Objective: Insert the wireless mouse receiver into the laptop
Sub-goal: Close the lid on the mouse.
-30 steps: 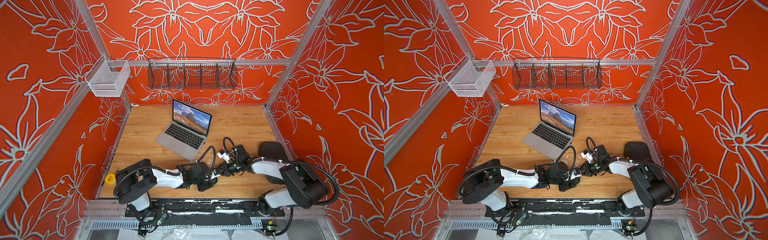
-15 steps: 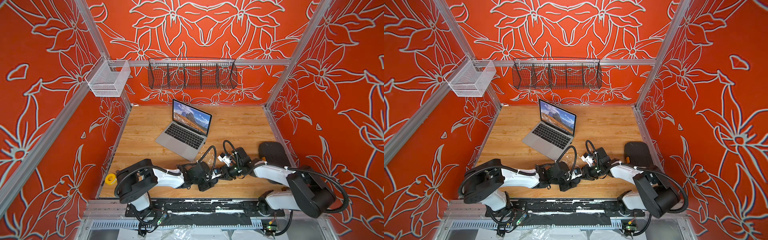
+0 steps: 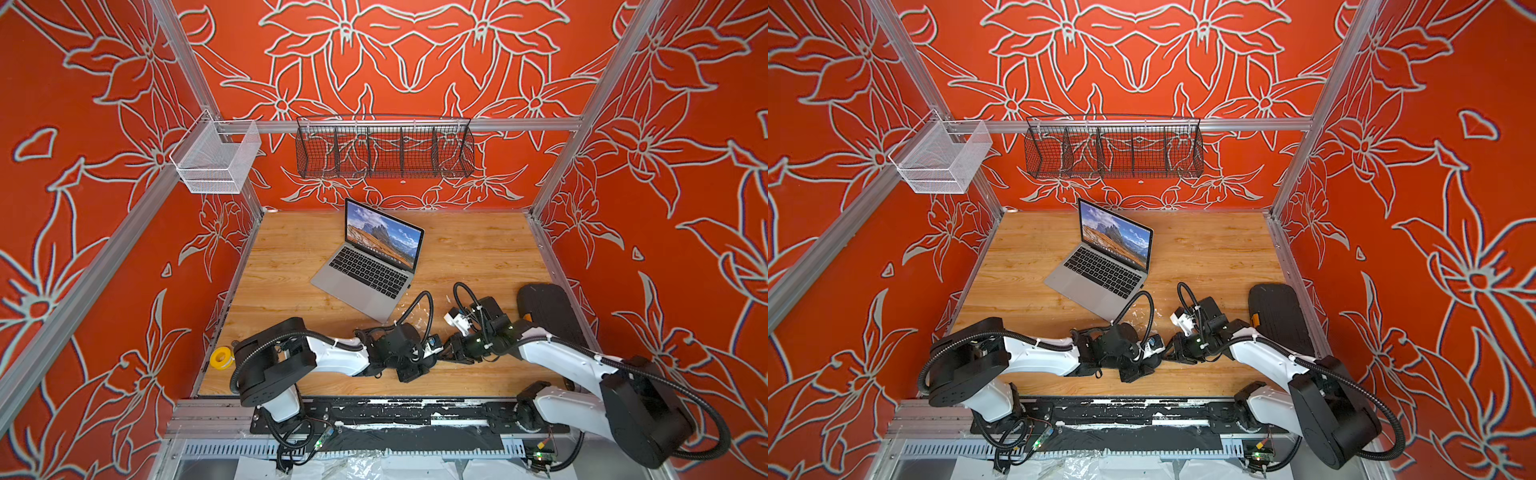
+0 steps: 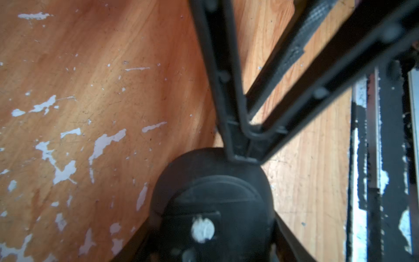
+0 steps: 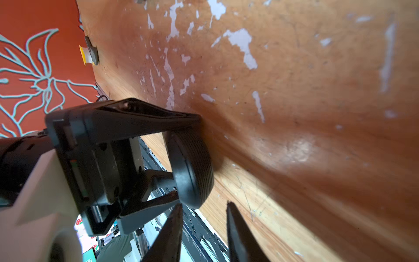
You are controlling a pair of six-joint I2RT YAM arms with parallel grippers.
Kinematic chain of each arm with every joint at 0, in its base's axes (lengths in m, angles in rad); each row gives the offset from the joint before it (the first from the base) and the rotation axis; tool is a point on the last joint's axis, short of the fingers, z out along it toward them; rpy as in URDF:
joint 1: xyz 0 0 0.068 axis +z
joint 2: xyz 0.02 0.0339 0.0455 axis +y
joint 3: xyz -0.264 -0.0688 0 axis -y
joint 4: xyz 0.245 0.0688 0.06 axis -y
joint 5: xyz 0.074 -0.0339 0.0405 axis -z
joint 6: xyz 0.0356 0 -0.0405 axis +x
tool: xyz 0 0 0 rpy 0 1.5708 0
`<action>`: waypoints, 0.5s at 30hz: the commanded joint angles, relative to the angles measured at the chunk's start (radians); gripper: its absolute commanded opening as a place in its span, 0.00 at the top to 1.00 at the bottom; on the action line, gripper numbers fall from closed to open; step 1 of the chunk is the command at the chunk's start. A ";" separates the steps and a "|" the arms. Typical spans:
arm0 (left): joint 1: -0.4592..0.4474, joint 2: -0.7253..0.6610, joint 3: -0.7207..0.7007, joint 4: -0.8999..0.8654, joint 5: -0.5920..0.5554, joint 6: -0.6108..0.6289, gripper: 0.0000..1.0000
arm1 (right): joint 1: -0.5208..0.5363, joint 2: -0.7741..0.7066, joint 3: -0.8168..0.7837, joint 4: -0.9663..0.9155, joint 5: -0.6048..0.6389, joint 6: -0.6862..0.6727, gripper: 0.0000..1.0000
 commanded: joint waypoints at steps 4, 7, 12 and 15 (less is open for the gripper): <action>-0.004 0.056 -0.033 -0.157 0.024 -0.018 0.92 | -0.001 0.023 0.002 0.060 -0.012 0.020 0.67; -0.005 0.055 -0.033 -0.157 0.024 -0.018 0.92 | -0.001 0.041 0.003 0.077 -0.020 0.021 0.68; -0.006 0.051 -0.035 -0.155 0.022 -0.018 0.92 | 0.000 0.089 -0.018 0.096 -0.021 0.017 0.69; -0.004 0.051 -0.038 -0.152 0.024 -0.018 0.94 | 0.003 0.122 -0.041 0.129 -0.030 0.024 0.70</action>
